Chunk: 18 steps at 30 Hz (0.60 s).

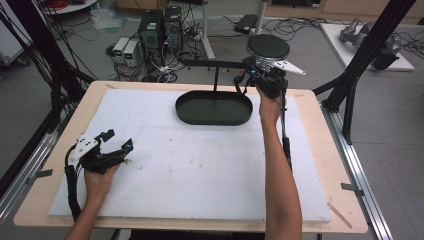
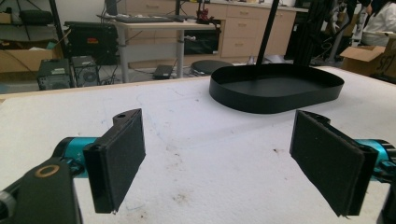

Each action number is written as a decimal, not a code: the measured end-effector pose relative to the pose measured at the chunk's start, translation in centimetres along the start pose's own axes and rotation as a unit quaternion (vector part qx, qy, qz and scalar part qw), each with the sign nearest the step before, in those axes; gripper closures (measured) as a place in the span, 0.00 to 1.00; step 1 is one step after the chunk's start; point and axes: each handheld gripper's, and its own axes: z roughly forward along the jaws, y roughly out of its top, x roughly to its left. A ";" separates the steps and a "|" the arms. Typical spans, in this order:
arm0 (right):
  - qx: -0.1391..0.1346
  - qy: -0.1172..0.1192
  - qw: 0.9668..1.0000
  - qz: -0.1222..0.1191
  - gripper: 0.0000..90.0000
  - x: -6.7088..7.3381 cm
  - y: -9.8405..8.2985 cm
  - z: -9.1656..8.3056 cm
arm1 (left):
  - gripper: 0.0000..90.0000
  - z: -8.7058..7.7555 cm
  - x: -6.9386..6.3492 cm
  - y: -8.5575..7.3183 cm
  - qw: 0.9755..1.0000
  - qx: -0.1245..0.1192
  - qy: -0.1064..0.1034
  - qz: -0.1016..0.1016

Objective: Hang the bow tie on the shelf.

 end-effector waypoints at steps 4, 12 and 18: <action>-0.003 -0.004 1.000 0.007 0.86 -0.4 -0.3 0.3 | 0.20 0.0 0.0 0.0 1.000 0.000 0.000 0.001; 0.006 -0.017 1.000 -0.004 0.85 -0.4 -0.7 0.7 | 0.20 0.0 0.0 0.0 1.000 0.000 0.000 -0.001; 0.008 -0.018 1.000 -0.007 0.84 -0.4 -0.7 0.7 | 0.20 0.0 0.0 0.0 1.000 0.000 0.000 -0.001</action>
